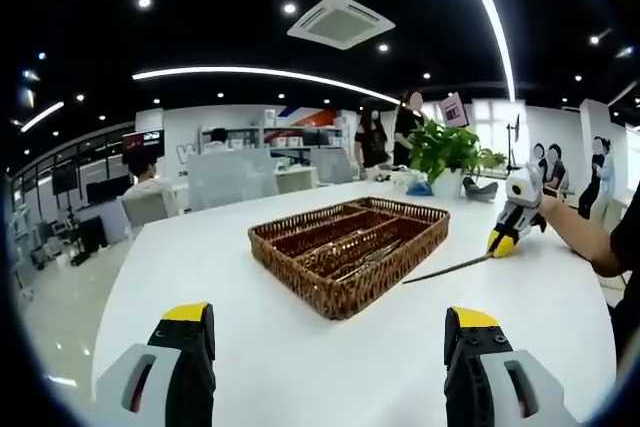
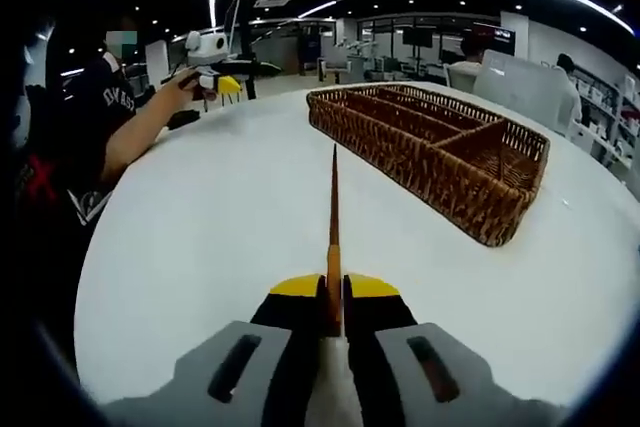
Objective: Arrange the knives, forks, and spoons in their matching storage slots by inserting each utensil handle-first until every utensil is classified and aligned in the correct compartment
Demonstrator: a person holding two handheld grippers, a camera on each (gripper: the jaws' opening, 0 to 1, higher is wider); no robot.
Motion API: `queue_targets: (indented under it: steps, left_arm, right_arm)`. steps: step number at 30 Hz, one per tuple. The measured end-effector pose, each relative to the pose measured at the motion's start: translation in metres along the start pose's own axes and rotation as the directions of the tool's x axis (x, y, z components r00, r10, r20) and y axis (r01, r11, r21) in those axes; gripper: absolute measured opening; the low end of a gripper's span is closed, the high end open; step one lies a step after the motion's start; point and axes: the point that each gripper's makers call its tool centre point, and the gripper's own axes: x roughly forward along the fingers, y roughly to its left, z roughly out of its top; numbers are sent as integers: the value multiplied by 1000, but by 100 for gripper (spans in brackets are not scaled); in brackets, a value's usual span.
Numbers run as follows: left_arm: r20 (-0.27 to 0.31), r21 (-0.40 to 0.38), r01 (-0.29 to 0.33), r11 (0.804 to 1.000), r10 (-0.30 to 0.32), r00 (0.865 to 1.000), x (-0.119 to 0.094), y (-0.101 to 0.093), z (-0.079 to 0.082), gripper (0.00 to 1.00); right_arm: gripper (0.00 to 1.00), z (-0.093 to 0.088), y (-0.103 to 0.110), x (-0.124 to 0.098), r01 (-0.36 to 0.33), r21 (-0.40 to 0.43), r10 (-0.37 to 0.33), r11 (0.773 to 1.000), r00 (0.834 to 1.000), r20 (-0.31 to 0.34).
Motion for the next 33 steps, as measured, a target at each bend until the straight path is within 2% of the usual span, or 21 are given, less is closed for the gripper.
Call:
queue_targets:
  steps: [2, 3, 4, 5, 7, 8, 10, 11, 14, 21, 23, 24, 27, 33]
  left_arm:
    - [0, 0, 3, 1000, -3, 1000, 0, 0, 0, 100]
    - [0, 0, 0, 1000, 0, 1000, 0, 0, 0, 100]
    - [-1, 0, 0, 1000, 0, 1000, 0, 0, 0, 100]
    - [-1, 0, 2, 1000, -2, 1000, 0, 0, 0, 100]
    - [1, -1, 1, 1000, -1, 1000, 0, 0, 0, 100]
    - [2, -1, 2, 1000, -2, 1000, 0, 0, 0, 100]
    - [1, 1, 4, 1000, -4, 1000, -1, -2, 0, 100]
    - [1, 1, 4, 1000, -4, 1000, -1, -2, 0, 100]
    - [-1, 2, 8, 1000, -8, 1000, 0, -3, -1, 100]
    - [-4, 2, 9, 1000, -9, 1000, 1, -3, -2, 100]
    - [-1, 1, 7, 1000, -7, 1000, 0, -3, -1, 100]
    - [-1, 1, 6, 1000, -6, 1000, 0, -2, -1, 100]
    - [5, -1, 5, 1000, -5, 1000, -1, -1, 0, 100]
    - [5, 4, 5, 1000, -5, 1000, 0, -1, -1, 100]
  right_arm:
    - [28, 1, 3, 2, -22, -12, 23, 1000, 1000, 17]
    - [25, 2, 2, 2, -16, -47, 17, 999, 1000, 20]
    - [21, 4, -3, 3, 14, -120, -10, 993, 999, 36]
    - [19, 5, -2, 3, 16, -124, -10, 992, 999, 44]
    - [23, 3, 4, 5, -43, -31, 45, 999, 997, 64]
    - [25, 1, 6, 6, -58, -10, 59, 998, 996, 68]
    - [20, -1, -3, 8, -27, -30, 30, 999, 996, 87]
    - [17, 4, -7, 10, -10, -34, 14, 999, 994, 111]
    - [5, 6, -10, 12, 0, -26, 3, 1000, 994, 110]
    - [5, 8, -3, 10, -4, -49, 8, 999, 996, 94]
    - [5, 8, -2, 9, 0, -107, 9, 994, 996, 85]
    - [4, 13, 0, 9, -3, -117, 16, 993, 994, 110]
    - [4, 30, 6, -1, -42, -44, 49, 998, 983, 175]
    - [4, 49, 11, -14, -28, -12, 30, 1000, 974, 223]
